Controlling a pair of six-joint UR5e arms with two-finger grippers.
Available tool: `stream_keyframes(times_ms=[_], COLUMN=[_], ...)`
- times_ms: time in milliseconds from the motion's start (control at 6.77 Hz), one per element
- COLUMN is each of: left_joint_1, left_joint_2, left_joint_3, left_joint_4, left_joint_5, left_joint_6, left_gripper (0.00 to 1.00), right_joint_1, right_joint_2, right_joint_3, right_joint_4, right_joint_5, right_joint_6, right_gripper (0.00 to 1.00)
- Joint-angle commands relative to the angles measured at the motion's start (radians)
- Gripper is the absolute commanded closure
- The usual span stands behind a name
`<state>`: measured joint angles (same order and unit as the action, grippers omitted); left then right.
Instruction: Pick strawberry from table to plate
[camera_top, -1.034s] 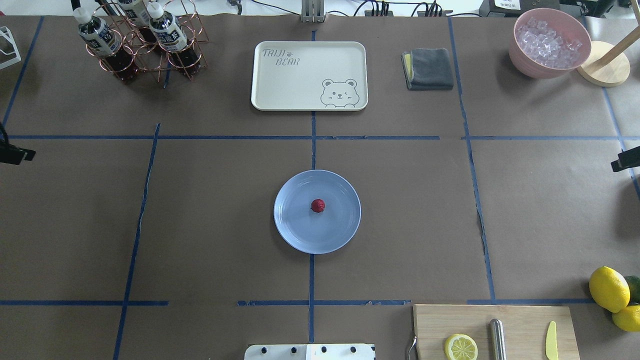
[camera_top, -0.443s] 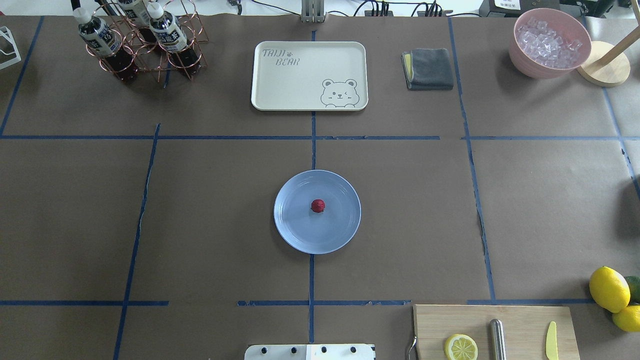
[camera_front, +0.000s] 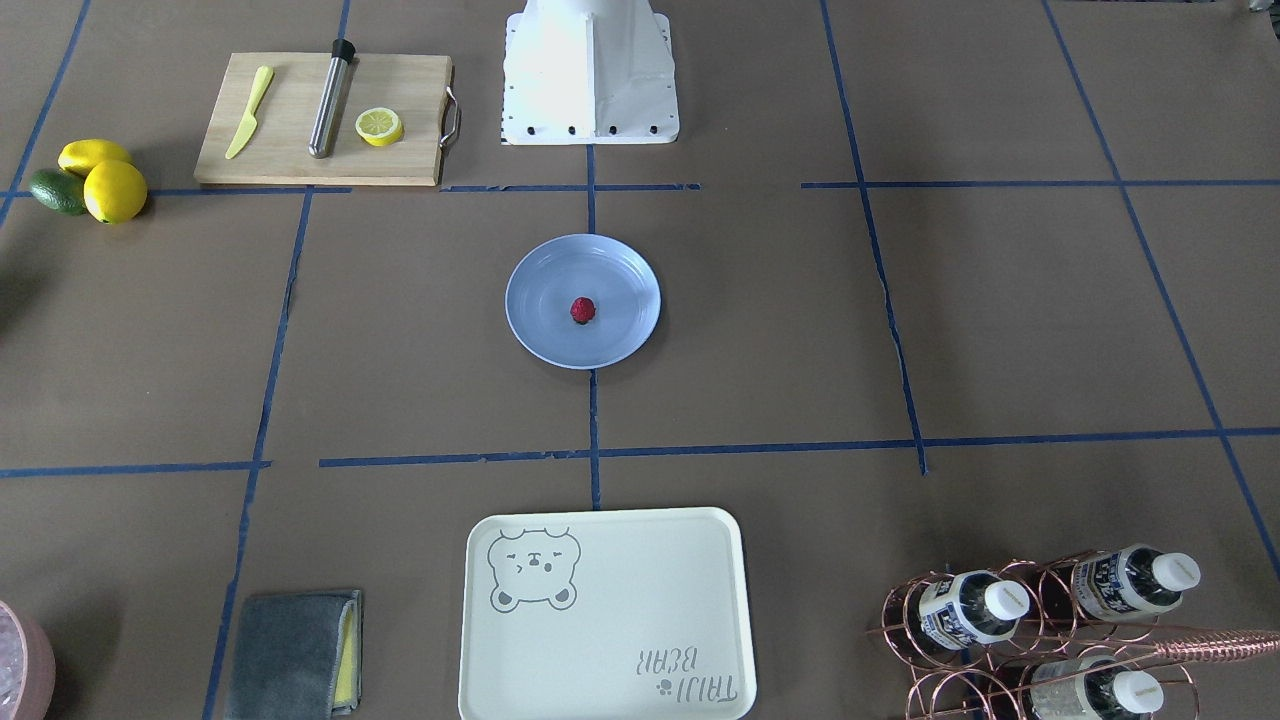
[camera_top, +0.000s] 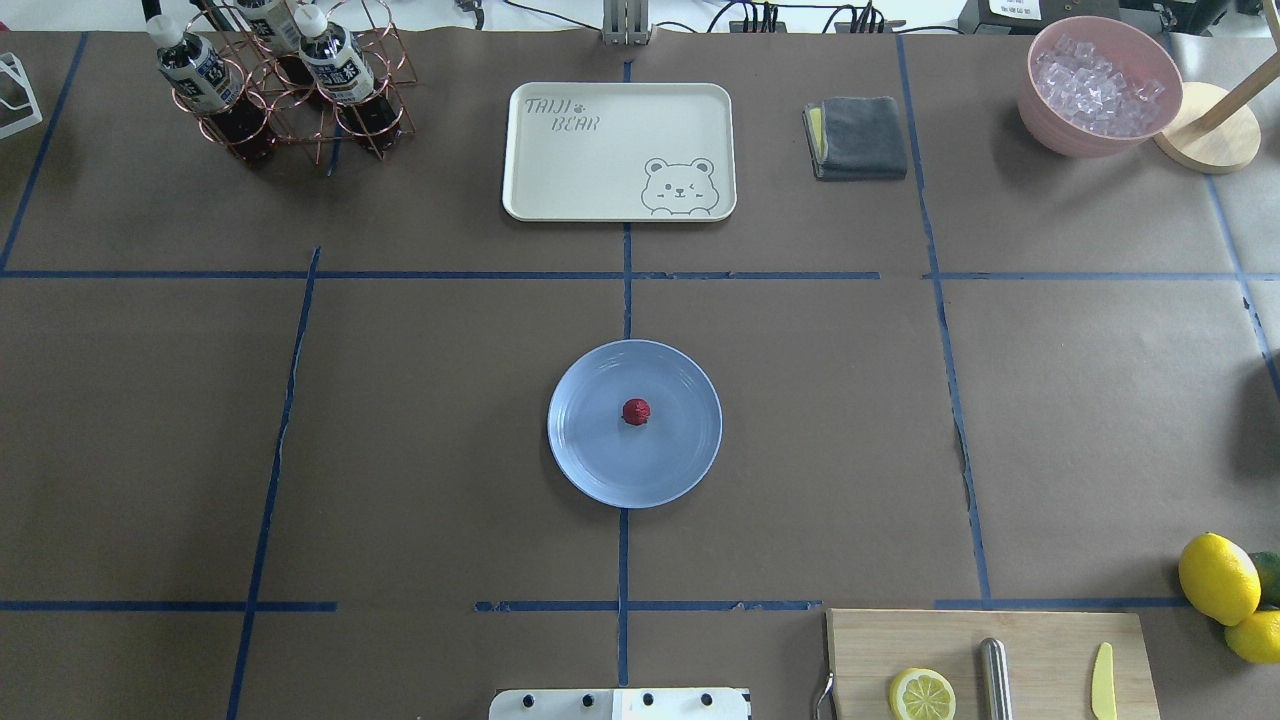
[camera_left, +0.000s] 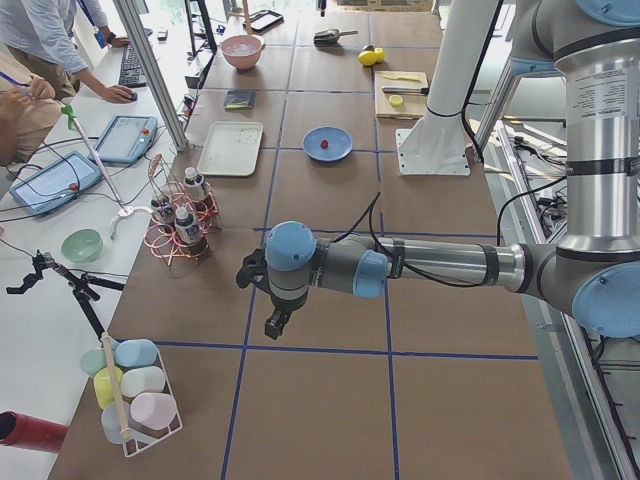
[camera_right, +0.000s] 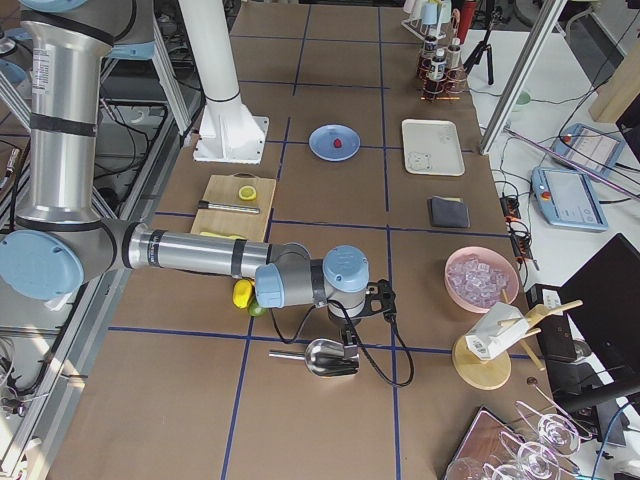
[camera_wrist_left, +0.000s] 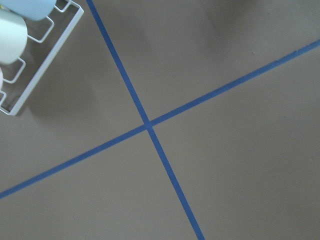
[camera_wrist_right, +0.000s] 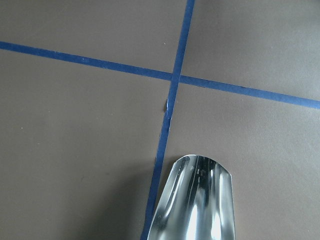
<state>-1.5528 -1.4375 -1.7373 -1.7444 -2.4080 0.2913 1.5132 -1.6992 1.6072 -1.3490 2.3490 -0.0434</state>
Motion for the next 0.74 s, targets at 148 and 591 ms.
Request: stream_keyframes(times_ms=[148,591], left_joint_1=[-0.003,-0.098], left_joint_2=[-0.007,-0.049], left_joint_3=[0.012,-0.002], left_joint_4=[-0.101,-0.102], left_joint_5=[0.016,0.020], left_joint_6=[0.002,-0.001], left_gripper=[0.00,0.00], right_joint_1=[0.001,-0.008], right_joint_2=[-0.004,0.027], right_joint_3=[-0.001,-0.061], right_joint_4=[0.002,0.002], right_joint_5=[0.090,0.088], right_joint_6=[0.000,0.001], right_gripper=[0.00,0.00])
